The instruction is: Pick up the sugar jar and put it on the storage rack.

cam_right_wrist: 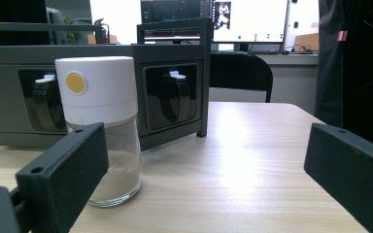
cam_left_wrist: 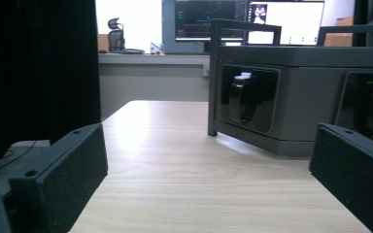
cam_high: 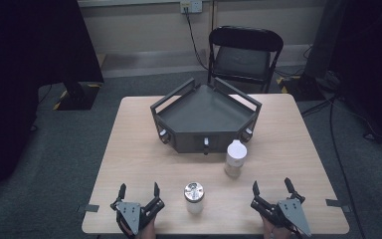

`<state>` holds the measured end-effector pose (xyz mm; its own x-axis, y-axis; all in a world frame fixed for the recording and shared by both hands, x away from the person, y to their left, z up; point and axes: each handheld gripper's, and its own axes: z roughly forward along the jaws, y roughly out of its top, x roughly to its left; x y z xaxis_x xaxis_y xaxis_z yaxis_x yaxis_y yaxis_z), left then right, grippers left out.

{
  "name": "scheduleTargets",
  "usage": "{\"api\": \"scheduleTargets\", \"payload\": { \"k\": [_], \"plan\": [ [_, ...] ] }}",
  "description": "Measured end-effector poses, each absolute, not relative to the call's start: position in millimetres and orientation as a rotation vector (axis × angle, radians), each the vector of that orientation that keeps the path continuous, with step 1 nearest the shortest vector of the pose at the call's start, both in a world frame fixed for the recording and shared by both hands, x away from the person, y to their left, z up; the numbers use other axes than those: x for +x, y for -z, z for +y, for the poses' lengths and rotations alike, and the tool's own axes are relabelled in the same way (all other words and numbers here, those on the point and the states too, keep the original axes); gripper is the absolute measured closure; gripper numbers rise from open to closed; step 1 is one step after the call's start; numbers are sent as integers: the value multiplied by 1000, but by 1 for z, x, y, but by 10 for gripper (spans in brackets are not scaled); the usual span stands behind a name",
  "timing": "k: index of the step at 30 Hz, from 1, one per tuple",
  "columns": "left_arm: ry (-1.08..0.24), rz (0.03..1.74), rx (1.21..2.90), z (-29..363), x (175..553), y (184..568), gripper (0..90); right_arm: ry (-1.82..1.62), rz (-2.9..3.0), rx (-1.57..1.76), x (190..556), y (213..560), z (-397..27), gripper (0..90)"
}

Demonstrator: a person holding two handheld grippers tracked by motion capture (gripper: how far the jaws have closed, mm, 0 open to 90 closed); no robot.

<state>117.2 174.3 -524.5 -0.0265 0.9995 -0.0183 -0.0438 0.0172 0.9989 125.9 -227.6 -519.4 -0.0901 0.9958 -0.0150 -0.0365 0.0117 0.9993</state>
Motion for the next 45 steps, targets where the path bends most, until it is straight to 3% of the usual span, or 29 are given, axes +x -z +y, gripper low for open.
{"api": "scheduleTargets", "payload": {
  "k": [9,22,45],
  "plan": [
    [-1182,1181,1123,183,113,523,0,-1282,1255,1128,126,519,-228,10],
    [-1067,1015,1180,194,114,501,0,-1284,1256,1128,126,519,-228,10],
    [-921,842,1320,176,118,494,0,-1278,1253,1133,126,519,-227,10]
  ]
}}
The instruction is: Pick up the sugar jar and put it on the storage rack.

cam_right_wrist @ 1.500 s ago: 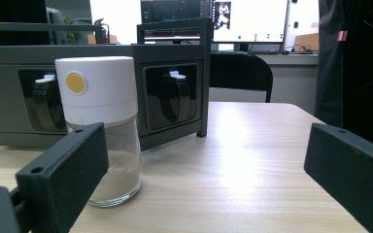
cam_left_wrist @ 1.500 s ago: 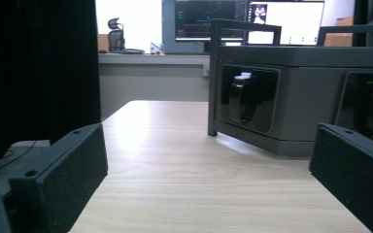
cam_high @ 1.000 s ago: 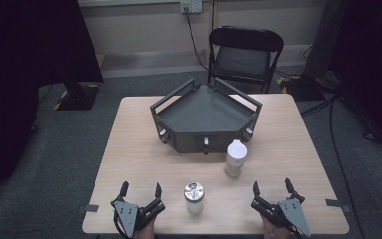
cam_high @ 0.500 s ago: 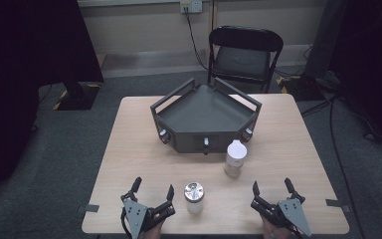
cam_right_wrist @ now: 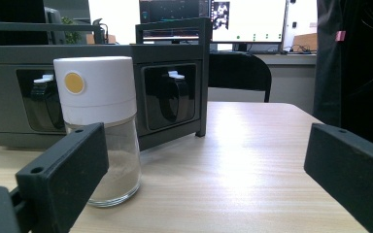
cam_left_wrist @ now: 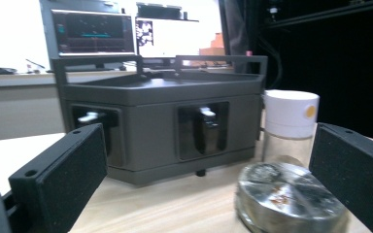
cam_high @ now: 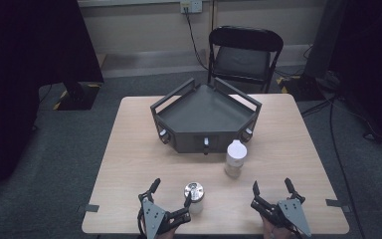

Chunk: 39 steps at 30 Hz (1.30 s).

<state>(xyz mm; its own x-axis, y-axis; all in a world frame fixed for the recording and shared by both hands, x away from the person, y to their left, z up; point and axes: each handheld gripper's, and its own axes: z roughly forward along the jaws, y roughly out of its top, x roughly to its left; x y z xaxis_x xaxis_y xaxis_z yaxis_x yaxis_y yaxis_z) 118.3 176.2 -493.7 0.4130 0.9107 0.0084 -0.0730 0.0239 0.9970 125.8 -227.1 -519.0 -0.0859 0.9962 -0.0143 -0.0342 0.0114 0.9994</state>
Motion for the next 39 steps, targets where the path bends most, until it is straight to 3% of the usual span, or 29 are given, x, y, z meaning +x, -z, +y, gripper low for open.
{"api": "scheduleTargets", "payload": {
  "k": [15,33,39],
  "plan": [
    [-865,795,1396,160,124,499,16,-1275,1249,1135,126,519,-226,10],
    [-821,835,1450,148,129,502,260,-1278,1252,1134,126,519,-227,10],
    [-835,849,1449,144,129,502,303,-1280,1253,1131,126,519,-227,10]
  ]
}}
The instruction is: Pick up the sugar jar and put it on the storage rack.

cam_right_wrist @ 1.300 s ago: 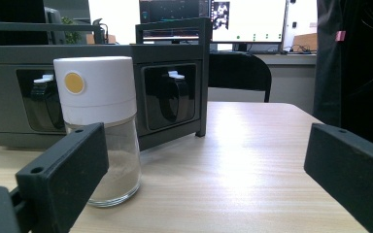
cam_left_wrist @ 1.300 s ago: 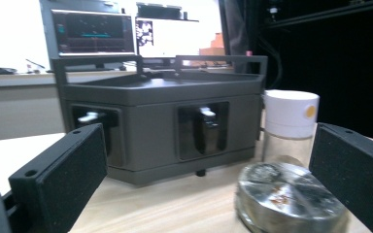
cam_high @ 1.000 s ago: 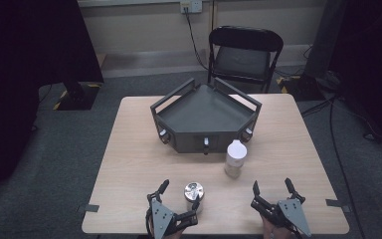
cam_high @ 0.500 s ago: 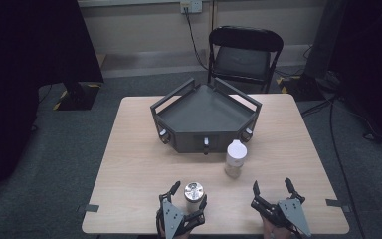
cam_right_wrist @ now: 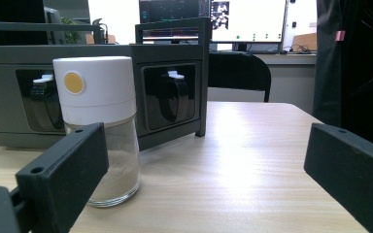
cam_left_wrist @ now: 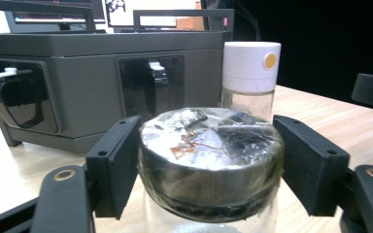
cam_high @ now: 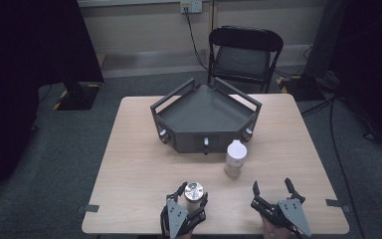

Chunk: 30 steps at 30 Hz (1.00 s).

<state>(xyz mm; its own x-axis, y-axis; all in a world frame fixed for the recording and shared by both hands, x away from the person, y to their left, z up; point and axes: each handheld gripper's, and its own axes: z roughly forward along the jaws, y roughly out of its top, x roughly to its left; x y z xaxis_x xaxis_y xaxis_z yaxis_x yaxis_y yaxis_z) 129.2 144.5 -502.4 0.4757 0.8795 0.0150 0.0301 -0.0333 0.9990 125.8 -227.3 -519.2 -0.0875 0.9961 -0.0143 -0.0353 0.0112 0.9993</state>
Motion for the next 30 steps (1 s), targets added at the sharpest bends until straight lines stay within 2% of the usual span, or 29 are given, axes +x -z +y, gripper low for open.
{"api": "scheduleTargets", "payload": {
  "k": [5,30],
  "plan": [
    [-837,850,1451,144,129,502,341,-1285,1258,1129,126,519,-228,10],
    [-833,838,1454,151,132,491,348,-1283,1256,1129,126,519,-228,10]
  ]
}}
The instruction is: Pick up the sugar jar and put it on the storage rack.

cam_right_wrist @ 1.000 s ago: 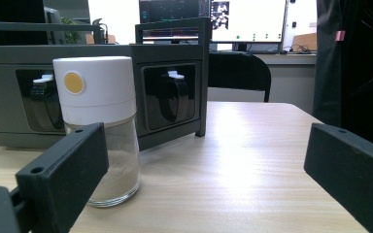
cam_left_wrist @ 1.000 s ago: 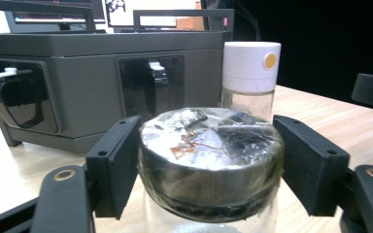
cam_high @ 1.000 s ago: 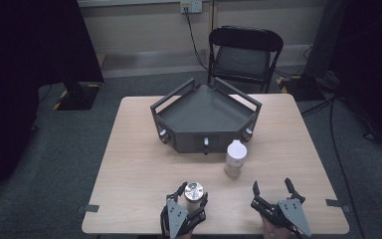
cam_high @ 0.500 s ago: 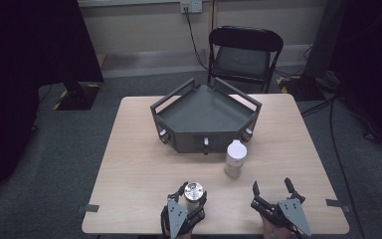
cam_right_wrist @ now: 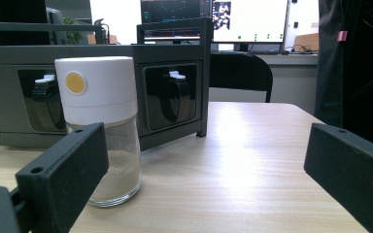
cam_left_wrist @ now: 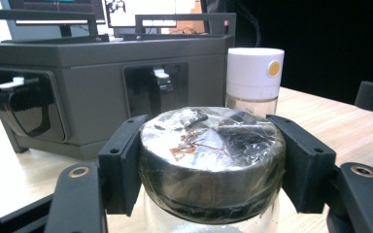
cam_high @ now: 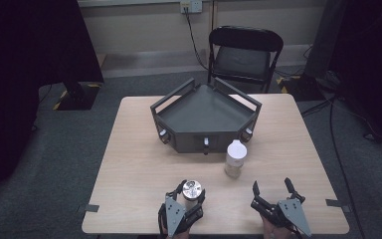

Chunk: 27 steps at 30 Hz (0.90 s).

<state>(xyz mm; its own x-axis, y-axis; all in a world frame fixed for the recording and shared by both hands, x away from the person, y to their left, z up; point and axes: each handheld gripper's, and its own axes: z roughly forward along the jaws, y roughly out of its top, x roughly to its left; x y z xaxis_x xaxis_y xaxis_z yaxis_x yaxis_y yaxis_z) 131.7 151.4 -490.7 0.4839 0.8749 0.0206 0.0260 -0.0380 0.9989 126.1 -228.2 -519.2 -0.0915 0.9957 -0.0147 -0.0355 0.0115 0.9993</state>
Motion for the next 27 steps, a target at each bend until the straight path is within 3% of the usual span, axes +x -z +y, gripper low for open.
{"api": "scheduleTargets", "payload": {
  "k": [27],
  "plan": [
    [-816,747,1451,172,147,468,348,-1283,1256,1128,126,519,-228,10]
  ]
}}
